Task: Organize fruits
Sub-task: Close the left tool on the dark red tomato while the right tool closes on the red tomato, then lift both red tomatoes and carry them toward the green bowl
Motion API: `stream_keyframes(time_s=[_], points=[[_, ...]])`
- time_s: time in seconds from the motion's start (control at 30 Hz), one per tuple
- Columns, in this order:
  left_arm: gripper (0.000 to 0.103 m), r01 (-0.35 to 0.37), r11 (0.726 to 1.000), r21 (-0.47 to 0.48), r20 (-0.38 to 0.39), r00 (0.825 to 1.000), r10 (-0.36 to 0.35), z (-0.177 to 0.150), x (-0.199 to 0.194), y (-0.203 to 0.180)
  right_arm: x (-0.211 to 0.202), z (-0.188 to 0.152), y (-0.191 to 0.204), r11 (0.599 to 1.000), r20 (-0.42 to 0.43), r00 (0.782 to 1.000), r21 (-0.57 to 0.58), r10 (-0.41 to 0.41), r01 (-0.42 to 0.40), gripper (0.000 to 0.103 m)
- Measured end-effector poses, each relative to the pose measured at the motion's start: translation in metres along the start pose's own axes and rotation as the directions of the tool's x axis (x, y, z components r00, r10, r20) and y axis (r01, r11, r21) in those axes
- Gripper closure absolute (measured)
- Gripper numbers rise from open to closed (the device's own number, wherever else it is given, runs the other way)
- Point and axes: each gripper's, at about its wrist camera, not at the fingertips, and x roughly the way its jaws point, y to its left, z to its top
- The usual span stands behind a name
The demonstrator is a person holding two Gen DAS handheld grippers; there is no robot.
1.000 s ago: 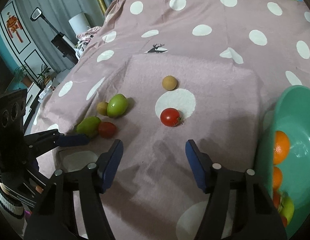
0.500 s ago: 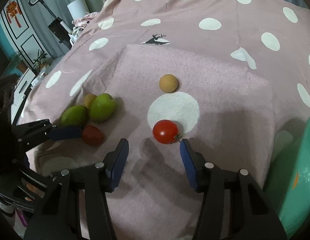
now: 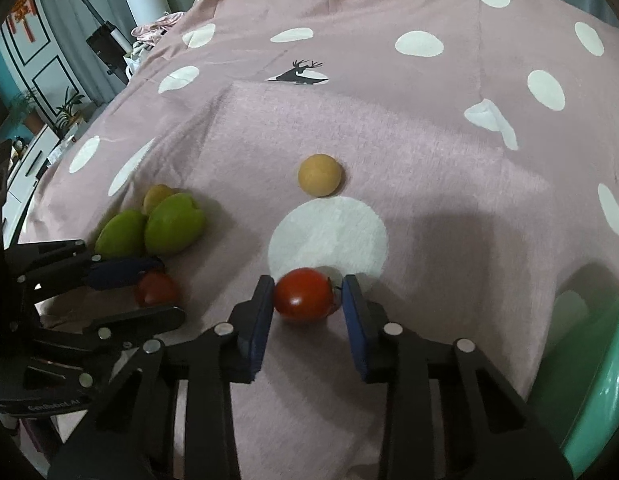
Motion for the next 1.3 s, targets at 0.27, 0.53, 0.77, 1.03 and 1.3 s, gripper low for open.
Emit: stream_keyframes(time_s=[0.27,0.53,0.77,1.03,1.3], points=[[0.071,0.016,1.0,0.004,0.012,1.0,-0.016,-0.004,-0.004,0.004,-0.005,-0.004,0.01,0.998,0.008,1.0,-0.069,-0.007,0.007,0.073],[0.071,0.055,0.998,-0.031,0.078,0.996,-0.052,-0.017,-0.044,0.014,-0.024,-0.025,0.009,0.998,0.034,0.998,-0.031,0.048,-0.047,0.073],[0.071,0.091,0.994,-0.056,0.114,0.99,-0.084,-0.023,-0.07,0.011,-0.053,-0.045,0.014,0.995,0.086,0.991,0.011,0.098,-0.099,0.073],[0.071,0.107,0.994,-0.029,0.141,0.985,-0.102,-0.026,-0.085,-0.009,-0.082,-0.068,0.021,0.99,0.141,0.983,0.061,0.121,-0.13,0.073],[0.071,0.114,0.993,0.006,0.164,0.98,-0.114,-0.027,-0.103,-0.028,-0.111,-0.08,0.02,0.989,0.194,0.975,0.074,0.112,-0.128,0.073]])
